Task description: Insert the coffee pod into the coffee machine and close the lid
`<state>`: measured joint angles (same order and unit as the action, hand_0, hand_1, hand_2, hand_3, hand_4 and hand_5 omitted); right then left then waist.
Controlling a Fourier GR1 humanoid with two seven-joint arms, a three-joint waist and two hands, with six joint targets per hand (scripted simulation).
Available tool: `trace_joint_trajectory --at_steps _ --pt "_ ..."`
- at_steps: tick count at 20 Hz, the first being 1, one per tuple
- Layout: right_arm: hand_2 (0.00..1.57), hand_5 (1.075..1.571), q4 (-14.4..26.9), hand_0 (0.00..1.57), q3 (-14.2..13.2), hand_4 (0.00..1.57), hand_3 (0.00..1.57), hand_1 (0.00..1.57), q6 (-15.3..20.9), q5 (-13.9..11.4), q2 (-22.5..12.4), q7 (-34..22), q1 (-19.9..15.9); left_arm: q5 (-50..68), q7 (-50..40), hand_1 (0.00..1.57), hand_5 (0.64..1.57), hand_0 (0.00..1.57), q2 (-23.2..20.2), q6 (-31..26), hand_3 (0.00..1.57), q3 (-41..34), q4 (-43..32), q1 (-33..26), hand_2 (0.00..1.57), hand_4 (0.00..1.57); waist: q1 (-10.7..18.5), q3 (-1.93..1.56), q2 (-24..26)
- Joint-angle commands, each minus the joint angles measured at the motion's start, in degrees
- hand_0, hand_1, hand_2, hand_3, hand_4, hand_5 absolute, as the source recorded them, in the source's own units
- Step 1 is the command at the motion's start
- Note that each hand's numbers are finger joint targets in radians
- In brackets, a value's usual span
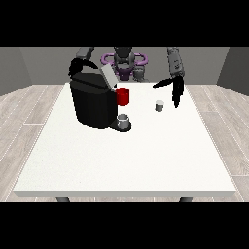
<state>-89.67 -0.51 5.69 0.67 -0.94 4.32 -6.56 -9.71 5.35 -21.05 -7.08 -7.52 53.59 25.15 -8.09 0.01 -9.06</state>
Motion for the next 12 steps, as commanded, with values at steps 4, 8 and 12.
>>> trace_joint_trajectory --at_steps 4,8,12 --pt "0.0 1.571 5.07 0.0 -0.4 0.37 0.0 0.0 3.63 -1.91 0.88 -1.08 -3.91 -6.33 4.17 0.0 1.571 0.0 1.5 2.07 0.0 4.03 -4.39 2.23 0.46 0.0 1.99 0.0 -2.14" --pt "0.0 1.571 2.72 0.0 0.08 0.41 0.0 0.0 4.77 -3.32 0.0 -5.56 -6.42 -7.43 5.53 0.65 1.571 0.65 -0.41 3.72 0.35 1.58 -11.16 4.59 0.72 0.0 0.51 0.03 -3.46" --pt "0.0 1.571 5.28 0.0 -1.34 0.42 0.0 0.0 1.69 -1.77 -1.88 -2.66 -4.39 -10.77 4.64 0.62 1.571 0.62 -1.65 3.73 0.48 3.3 -12.65 4.51 0.74 0.0 0.34 0.0 -1.63"
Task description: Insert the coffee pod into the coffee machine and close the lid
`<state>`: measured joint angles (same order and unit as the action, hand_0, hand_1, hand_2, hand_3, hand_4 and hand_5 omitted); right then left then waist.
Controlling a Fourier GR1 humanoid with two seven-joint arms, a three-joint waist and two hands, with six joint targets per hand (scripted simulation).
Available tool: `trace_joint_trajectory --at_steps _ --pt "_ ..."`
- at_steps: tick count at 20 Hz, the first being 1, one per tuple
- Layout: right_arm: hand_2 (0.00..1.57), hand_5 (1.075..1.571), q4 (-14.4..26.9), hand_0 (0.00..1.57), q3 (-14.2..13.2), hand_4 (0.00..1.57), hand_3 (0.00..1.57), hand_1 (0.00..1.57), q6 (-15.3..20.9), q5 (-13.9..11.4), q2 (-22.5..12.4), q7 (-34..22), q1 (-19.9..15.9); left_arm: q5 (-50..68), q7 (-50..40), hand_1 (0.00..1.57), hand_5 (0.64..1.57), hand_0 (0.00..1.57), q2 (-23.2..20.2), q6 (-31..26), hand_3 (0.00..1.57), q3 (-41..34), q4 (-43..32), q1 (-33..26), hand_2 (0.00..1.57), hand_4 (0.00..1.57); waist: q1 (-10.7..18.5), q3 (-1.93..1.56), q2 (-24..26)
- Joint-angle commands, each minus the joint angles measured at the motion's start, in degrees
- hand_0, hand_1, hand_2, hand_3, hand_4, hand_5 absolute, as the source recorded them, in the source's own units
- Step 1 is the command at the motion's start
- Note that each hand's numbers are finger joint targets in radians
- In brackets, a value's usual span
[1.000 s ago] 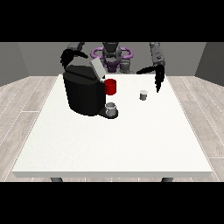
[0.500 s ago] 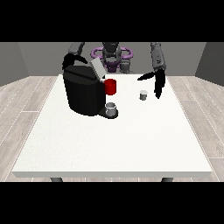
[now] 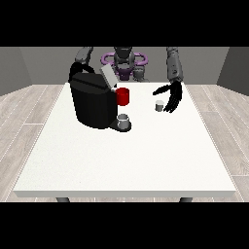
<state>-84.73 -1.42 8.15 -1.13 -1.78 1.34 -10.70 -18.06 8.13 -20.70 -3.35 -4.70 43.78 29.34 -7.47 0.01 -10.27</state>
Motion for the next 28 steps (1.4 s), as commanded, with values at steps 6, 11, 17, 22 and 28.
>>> trace_joint_trajectory --at_steps 6,11,17,22,28 --pt "0.0 1.571 1.9 0.0 -0.08 0.43 0.0 0.0 0.3 -0.8 -0.3 1.12 -2.12 -7.46 3.11 0.54 1.571 0.54 -1.49 3.63 0.44 2.38 -6.06 2.87 0.69 0.0 -1.55 0.01 -1.99" --pt "0.0 1.571 0.59 0.0 1.86 0.47 0.0 0.0 -1.05 -0.66 -0.34 -1.35 -1.73 -9.8 1.18 0.7 1.571 0.7 -1.24 7.89 0.59 1.85 -7.79 6.23 0.83 0.0 -3.7 0.01 -1.3" --pt "0.0 1.571 0.5 0.0 0.39 0.53 0.0 0.0 0.96 -0.8 -0.23 -0.61 -1.98 -11.85 7.11 0.82 1.571 0.82 -0.25 13.39 0.74 1.03 -11.31 5.4 0.97 0.39 -1.81 0.01 -1.84" --pt "0.0 1.571 4.28 0.0 -0.44 0.51 0.0 0.0 -0.03 0.44 0.26 2.56 -1.0 -16.45 4.09 0.93 1.571 0.93 -2.23 12.5 0.82 4.12 -11.32 7.77 1.04 0.28 -2.12 -0.03 -1.72" --pt "0.0 1.571 -0.05 0.0 0.19 0.52 0.0 0.0 0.85 1.52 1.7 0.1 -1.34 -17.12 11.41 1.23 1.571 1.23 -3.71 14.56 1.31 2.56 -14.73 6.74 1.36 0.47 -2.24 0.02 -2.79"
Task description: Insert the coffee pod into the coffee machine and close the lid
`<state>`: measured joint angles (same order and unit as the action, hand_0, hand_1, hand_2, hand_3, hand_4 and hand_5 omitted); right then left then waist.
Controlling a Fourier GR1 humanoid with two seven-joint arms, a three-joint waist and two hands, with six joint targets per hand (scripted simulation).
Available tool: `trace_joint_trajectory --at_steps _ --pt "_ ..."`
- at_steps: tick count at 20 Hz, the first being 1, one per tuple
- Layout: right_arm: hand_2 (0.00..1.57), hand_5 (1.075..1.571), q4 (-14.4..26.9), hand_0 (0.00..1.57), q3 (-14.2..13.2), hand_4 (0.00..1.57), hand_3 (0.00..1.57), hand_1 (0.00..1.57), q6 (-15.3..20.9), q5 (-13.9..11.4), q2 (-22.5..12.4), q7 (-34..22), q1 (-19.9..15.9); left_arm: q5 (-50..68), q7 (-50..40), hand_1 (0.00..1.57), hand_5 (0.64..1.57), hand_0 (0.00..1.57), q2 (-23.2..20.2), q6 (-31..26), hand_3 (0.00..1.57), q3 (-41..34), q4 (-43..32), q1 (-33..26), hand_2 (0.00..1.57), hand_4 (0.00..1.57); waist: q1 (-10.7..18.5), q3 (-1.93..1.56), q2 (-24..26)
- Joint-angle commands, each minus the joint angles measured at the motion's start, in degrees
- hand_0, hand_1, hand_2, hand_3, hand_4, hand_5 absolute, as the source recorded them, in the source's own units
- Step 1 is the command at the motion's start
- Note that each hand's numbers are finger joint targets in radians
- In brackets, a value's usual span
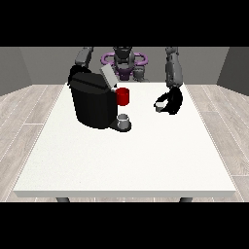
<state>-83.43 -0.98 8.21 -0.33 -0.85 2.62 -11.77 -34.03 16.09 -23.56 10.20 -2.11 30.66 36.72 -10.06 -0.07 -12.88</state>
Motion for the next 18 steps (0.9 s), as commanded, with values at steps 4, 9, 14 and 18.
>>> trace_joint_trajectory --at_steps 4,9,14,18 --pt "0.0 1.571 3.94 0.0 -0.67 0.43 0.0 0.0 -0.51 0.34 0.01 1.8 3.4 -0.66 1.23 1.47 1.571 1.47 2.12 -4.13 1.41 1.56 2.04 2.37 1.47 0.61 0.77 0.06 4.69" --pt "0.0 1.571 8.79 0.0 -4.12 0.45 0.0 0.0 -0.09 1.99 -1.24 0.91 -1.49 -0.29 -0.34 1.34 1.571 1.34 1.88 -11.16 1.36 2.35 5.61 8.24 1.4 0.59 2.63 0.05 5.78" --pt "0.0 1.571 9.04 0.0 -3.29 0.5 0.0 0.0 0.38 2.13 -0.63 -0.51 -3.28 -1.04 -1.08 1.26 1.571 1.26 0.44 -12.82 1.29 1.72 6.38 11.38 1.33 0.54 1.66 0.07 5.27" --pt "0.0 1.571 10.95 0.0 -3.98 0.47 0.0 0.0 -2.79 2.84 -2.75 2.38 -3.96 0.4 -2.42 1.27 1.571 1.27 0.22 -16.12 1.29 0.41 8.04 16.02 1.34 0.55 0.71 0.06 4.55"
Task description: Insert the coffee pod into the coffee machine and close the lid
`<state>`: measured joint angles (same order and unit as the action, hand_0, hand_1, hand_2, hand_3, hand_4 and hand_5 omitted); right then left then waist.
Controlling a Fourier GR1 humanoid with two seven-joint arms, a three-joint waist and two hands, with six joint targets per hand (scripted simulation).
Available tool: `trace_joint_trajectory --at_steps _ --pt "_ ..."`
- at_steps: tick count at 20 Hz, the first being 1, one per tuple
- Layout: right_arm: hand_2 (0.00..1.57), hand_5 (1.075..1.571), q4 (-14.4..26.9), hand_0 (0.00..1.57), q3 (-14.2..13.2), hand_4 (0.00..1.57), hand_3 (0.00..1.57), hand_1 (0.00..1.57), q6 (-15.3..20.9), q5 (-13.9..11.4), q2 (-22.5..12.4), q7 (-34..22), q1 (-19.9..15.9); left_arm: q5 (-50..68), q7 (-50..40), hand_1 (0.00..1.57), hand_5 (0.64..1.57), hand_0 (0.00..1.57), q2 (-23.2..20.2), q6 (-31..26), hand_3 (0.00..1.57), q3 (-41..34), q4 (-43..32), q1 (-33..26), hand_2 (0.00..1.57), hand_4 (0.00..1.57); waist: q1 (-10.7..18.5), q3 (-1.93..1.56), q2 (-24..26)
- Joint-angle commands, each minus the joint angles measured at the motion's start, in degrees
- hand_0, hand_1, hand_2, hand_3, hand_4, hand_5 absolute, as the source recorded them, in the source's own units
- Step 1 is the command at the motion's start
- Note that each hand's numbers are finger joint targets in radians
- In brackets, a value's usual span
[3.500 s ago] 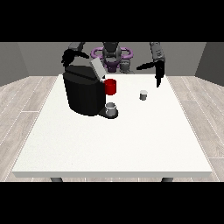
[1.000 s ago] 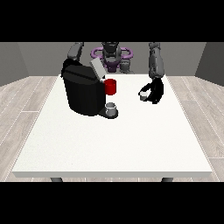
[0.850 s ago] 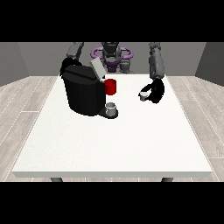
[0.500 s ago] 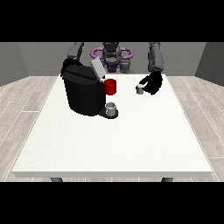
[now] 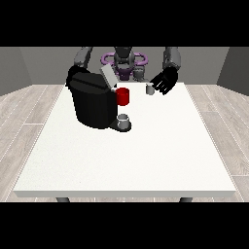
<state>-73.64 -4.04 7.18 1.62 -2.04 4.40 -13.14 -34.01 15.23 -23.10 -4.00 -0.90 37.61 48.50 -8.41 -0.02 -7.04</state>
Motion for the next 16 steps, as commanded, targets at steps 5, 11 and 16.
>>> trace_joint_trajectory --at_steps 5,11,16 --pt "0.0 1.571 -0.8 0.0 3.65 0.47 0.0 0.0 3.45 -1.56 1.97 0.54 -0.91 0.18 -1.49 1.25 1.571 1.25 -1.61 -3.11 1.28 -2.32 0.57 4.65 1.33 0.54 -1.75 0.03 -0.31" --pt "0.0 1.571 -0.94 0.0 2.5 0.5 0.0 0.0 0.21 1.08 1.25 0.2 -2.09 -0.16 -4.37 1.02 1.571 1.02 -4.4 -3.82 1.23 -4.21 1.32 9.93 1.21 0.5 -4.12 0.02 -1.21" --pt "0.0 1.571 -3.43 0.0 5.48 0.52 0.0 0.0 0.2 0.09 1.98 -0.24 -1.02 1.33 -7.95 1.24 1.571 1.24 -6.47 -6.87 1.2 -6.87 -1.13 14.14 1.26 0.48 -7.18 0.02 -2.01"
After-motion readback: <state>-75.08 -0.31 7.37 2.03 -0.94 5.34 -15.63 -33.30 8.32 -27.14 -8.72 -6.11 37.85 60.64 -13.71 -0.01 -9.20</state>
